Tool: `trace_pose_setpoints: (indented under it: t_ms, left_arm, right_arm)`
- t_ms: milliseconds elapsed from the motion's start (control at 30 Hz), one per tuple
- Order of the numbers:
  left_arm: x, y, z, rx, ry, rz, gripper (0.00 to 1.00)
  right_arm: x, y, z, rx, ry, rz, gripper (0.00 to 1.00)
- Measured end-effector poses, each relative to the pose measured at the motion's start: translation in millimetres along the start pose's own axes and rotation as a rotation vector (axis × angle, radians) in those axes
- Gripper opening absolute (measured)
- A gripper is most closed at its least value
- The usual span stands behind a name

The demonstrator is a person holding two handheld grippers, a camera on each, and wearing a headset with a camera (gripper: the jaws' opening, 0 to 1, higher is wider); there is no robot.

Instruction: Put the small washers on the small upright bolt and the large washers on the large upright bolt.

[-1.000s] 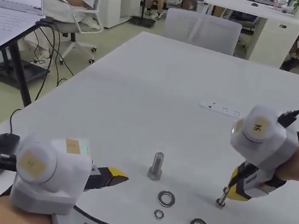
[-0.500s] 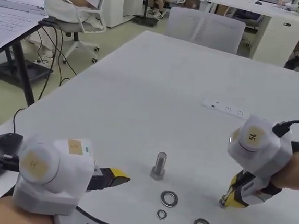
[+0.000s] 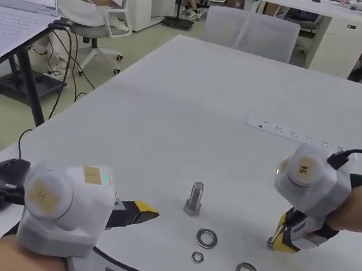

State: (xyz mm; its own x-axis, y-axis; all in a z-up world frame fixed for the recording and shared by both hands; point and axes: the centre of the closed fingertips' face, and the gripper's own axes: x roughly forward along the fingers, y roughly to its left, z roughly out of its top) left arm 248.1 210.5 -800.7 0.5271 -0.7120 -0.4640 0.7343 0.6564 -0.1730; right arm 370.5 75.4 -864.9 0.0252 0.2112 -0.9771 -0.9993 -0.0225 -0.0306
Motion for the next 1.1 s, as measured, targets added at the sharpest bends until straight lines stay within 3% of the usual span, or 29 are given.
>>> trace_pose_setpoints:
  t_ms: [467, 833, 1100]
  left_arm:
    - [0.7, 0.3, -1.3, -0.002, 0.002, 0.0, 0.82]
    - [1.1, -0.4, -1.1, -0.001, 0.0, -0.002, 0.82]
    - [0.5, -1.4, -0.8, 0.003, 0.0, -0.004, 0.82]
  right_arm:
    - [3.2, 1.7, -1.6, 0.006, 0.003, 0.005, 0.18]
    - [-5.3, -0.5, -4.2, 0.023, -0.005, -0.004, 0.23]
    - [-16.4, 0.2, 6.1, 0.027, -0.051, -0.017, 0.31]
